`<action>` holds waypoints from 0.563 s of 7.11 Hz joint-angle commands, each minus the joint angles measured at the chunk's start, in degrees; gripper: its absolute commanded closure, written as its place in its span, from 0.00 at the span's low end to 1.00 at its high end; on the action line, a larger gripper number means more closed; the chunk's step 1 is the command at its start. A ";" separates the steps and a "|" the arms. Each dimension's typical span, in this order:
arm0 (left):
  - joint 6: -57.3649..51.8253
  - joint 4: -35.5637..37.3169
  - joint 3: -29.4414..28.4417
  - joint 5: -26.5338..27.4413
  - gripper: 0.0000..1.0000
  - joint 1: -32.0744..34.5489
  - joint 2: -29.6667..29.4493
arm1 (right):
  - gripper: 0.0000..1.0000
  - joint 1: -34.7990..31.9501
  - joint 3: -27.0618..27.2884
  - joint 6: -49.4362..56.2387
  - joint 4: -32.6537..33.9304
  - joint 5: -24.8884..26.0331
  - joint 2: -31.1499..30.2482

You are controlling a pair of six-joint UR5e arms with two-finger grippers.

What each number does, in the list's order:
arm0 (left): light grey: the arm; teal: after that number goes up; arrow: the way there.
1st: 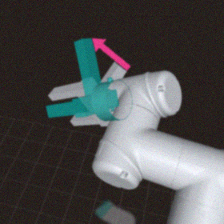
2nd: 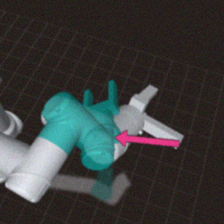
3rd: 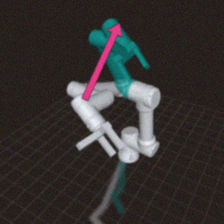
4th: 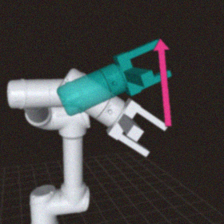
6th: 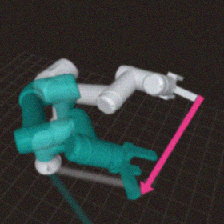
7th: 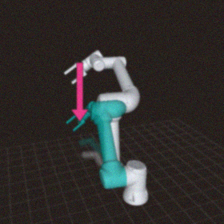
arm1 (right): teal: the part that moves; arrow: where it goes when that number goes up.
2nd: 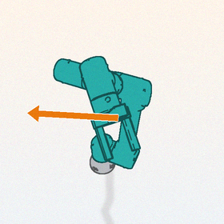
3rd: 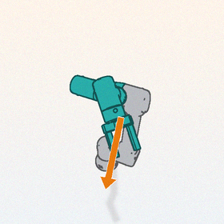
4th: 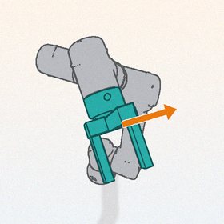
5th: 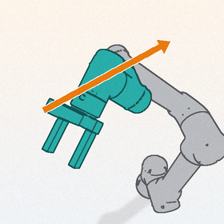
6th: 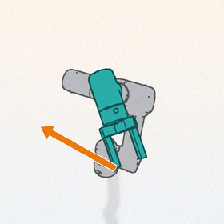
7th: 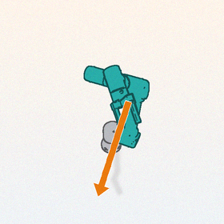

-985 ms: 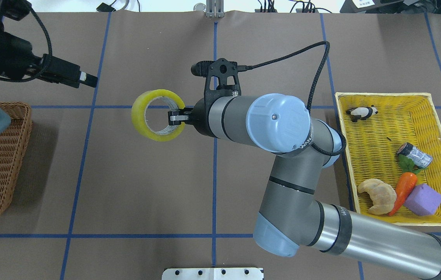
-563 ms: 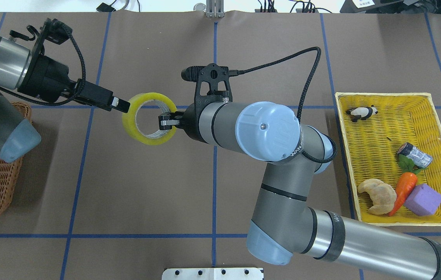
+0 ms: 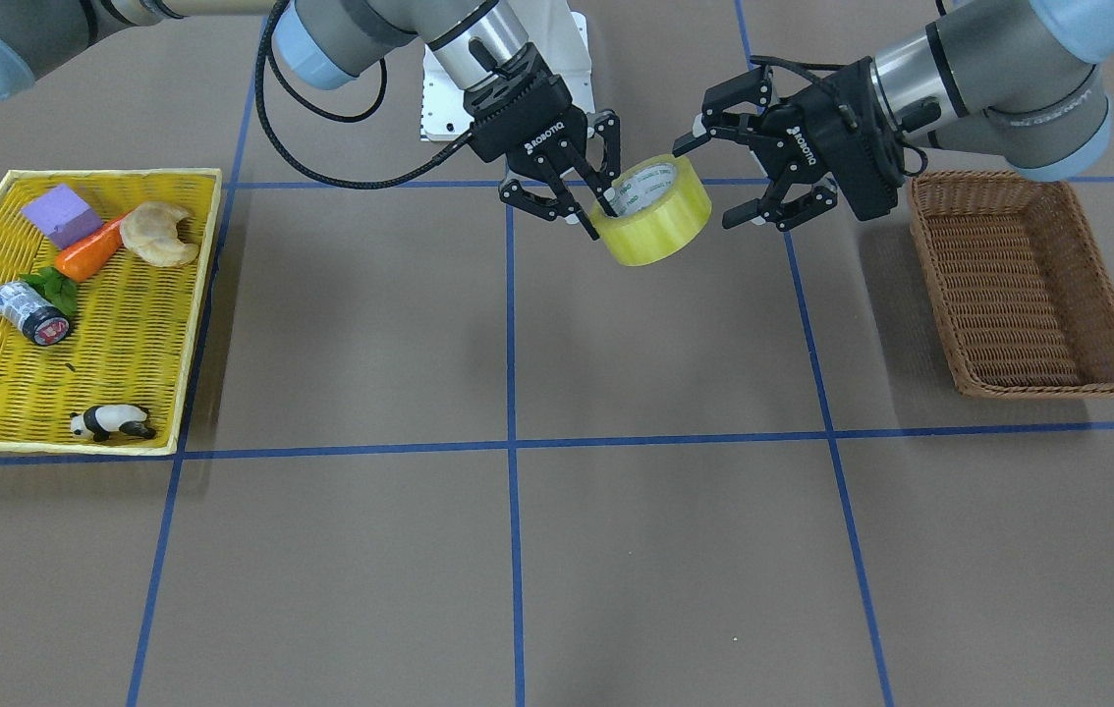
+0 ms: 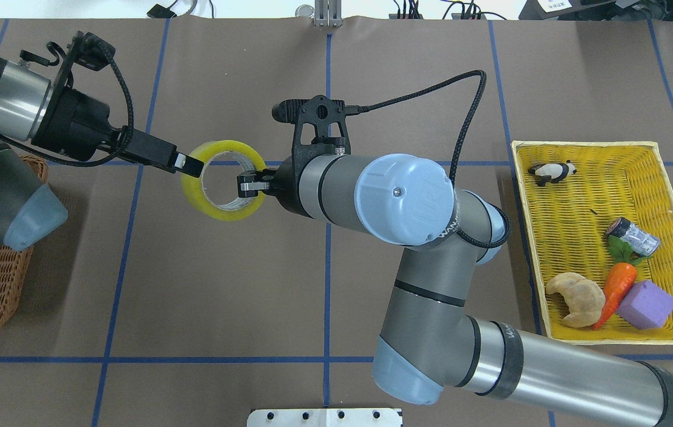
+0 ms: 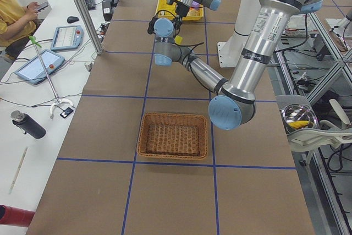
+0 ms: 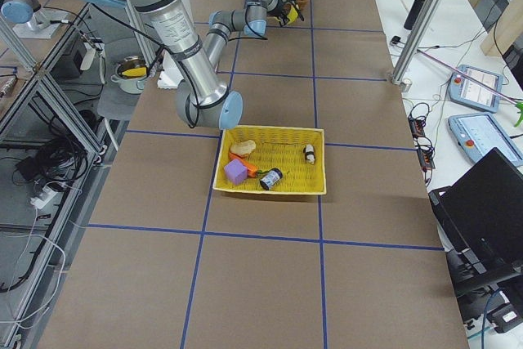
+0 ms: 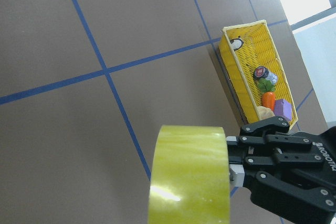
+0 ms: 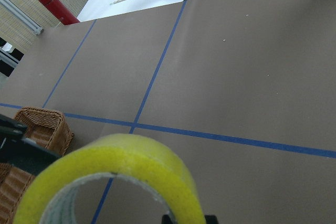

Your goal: Move tape to another basket

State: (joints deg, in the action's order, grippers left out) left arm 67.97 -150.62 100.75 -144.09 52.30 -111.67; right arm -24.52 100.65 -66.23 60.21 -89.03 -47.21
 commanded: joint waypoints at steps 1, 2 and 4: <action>-0.03 -0.02 -0.38 0.03 0.01 0.00 -0.13 | 1.00 0.00 0.07 -0.04 -0.01 0.00 0.45; -0.03 -0.02 -0.38 0.03 0.02 0.00 -0.13 | 1.00 0.00 -0.10 0.13 -0.01 0.00 0.54; -0.03 -0.02 -0.55 0.03 0.17 -0.09 -0.22 | 1.00 0.00 -0.11 0.14 -0.09 0.00 0.63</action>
State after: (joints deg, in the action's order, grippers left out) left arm 67.94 -150.64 100.30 -144.05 52.24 -111.82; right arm -24.52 100.57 -66.11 60.19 -89.03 -46.63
